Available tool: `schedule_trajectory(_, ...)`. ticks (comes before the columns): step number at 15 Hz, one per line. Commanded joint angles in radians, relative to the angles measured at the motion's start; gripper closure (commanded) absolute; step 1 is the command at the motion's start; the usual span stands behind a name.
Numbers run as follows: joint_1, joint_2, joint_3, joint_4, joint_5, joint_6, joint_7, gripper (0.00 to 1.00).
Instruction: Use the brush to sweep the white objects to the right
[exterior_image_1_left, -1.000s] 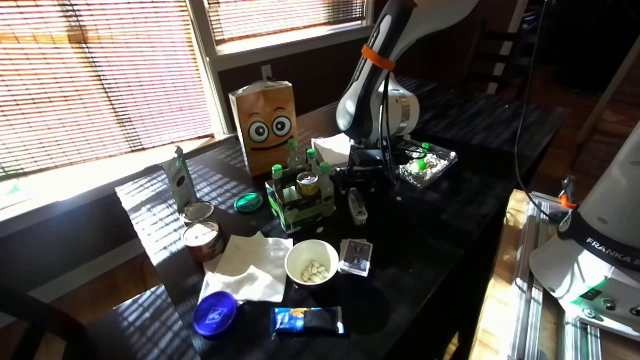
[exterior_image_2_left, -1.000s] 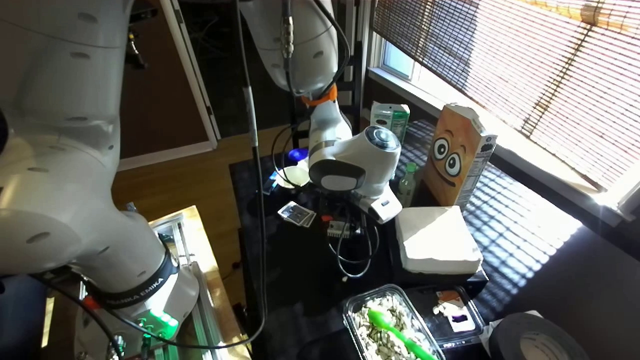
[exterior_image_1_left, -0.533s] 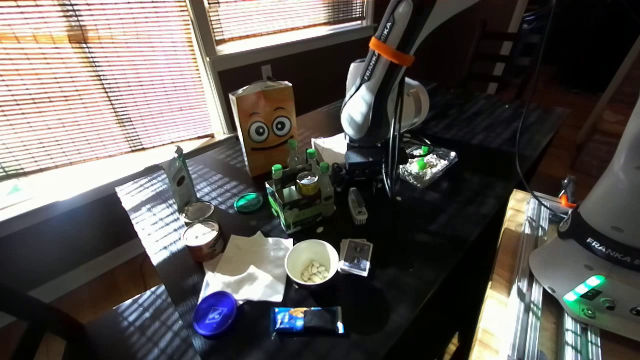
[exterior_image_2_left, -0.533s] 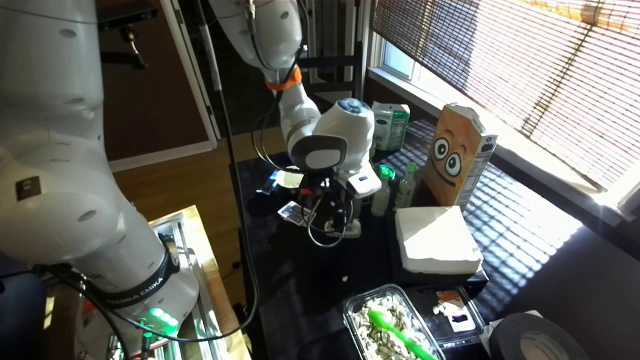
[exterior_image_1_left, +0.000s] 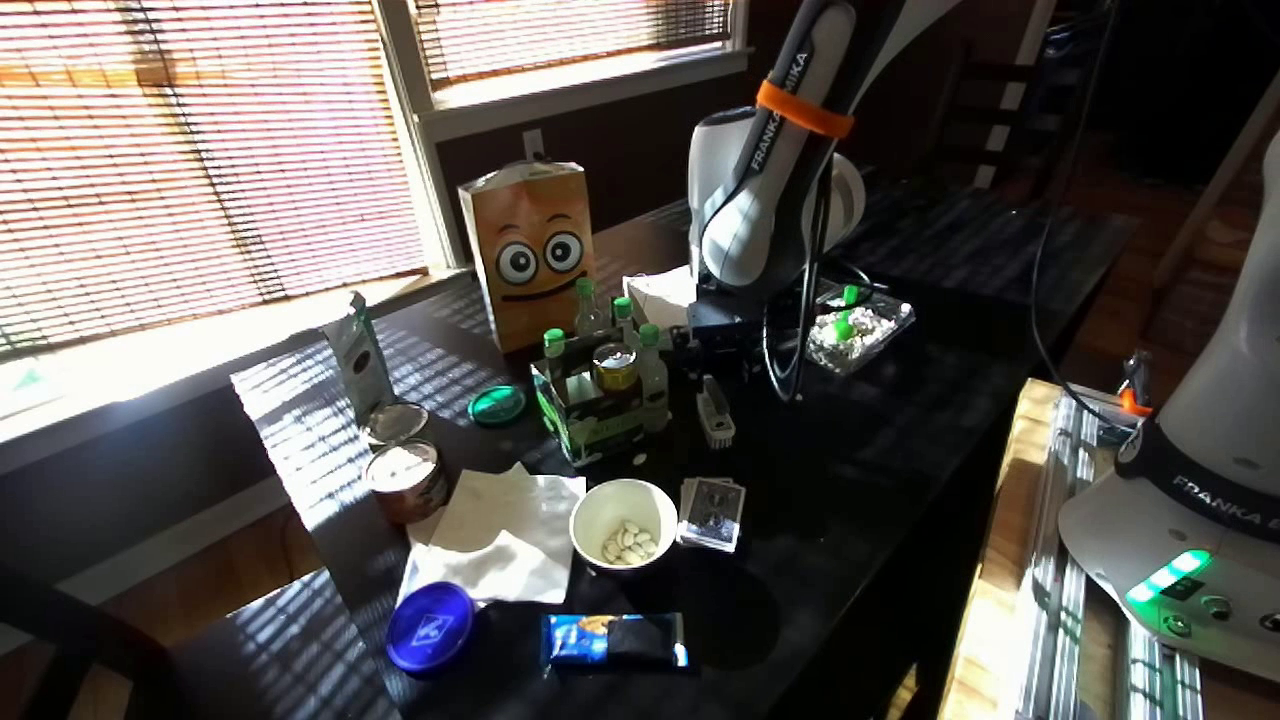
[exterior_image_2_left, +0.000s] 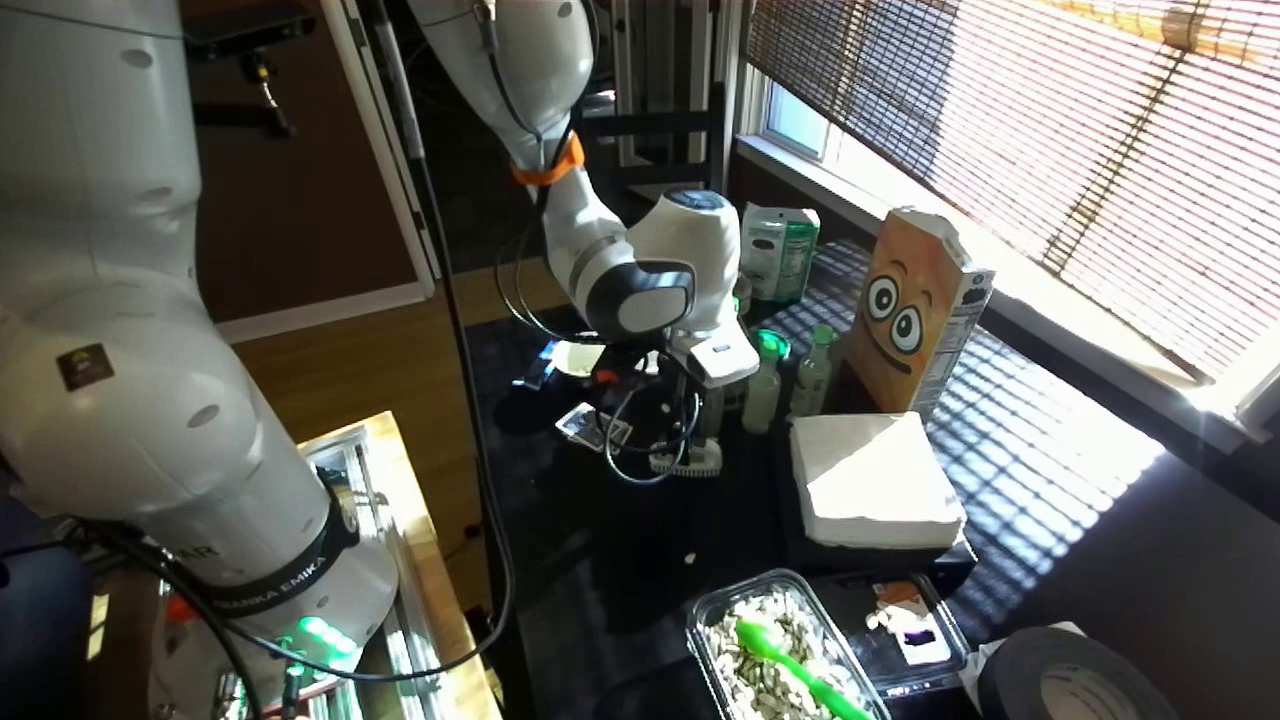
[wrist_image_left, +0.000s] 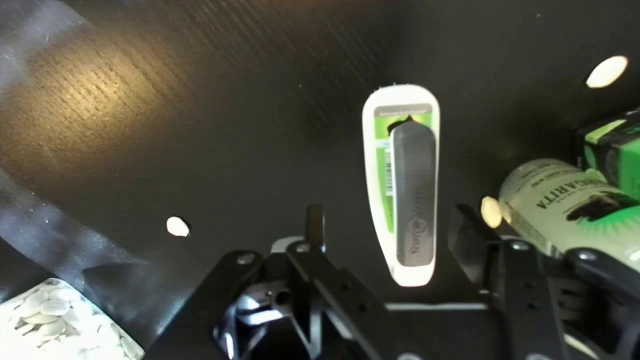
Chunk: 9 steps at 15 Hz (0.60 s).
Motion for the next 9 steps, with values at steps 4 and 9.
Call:
schedule_trajectory(4,-0.162,0.005,0.160,0.031,0.091,-0.023,-0.136,0.84)
schedule_trajectory(9,-0.238,0.013,0.235,0.050,0.185,-0.036,-0.252,0.94)
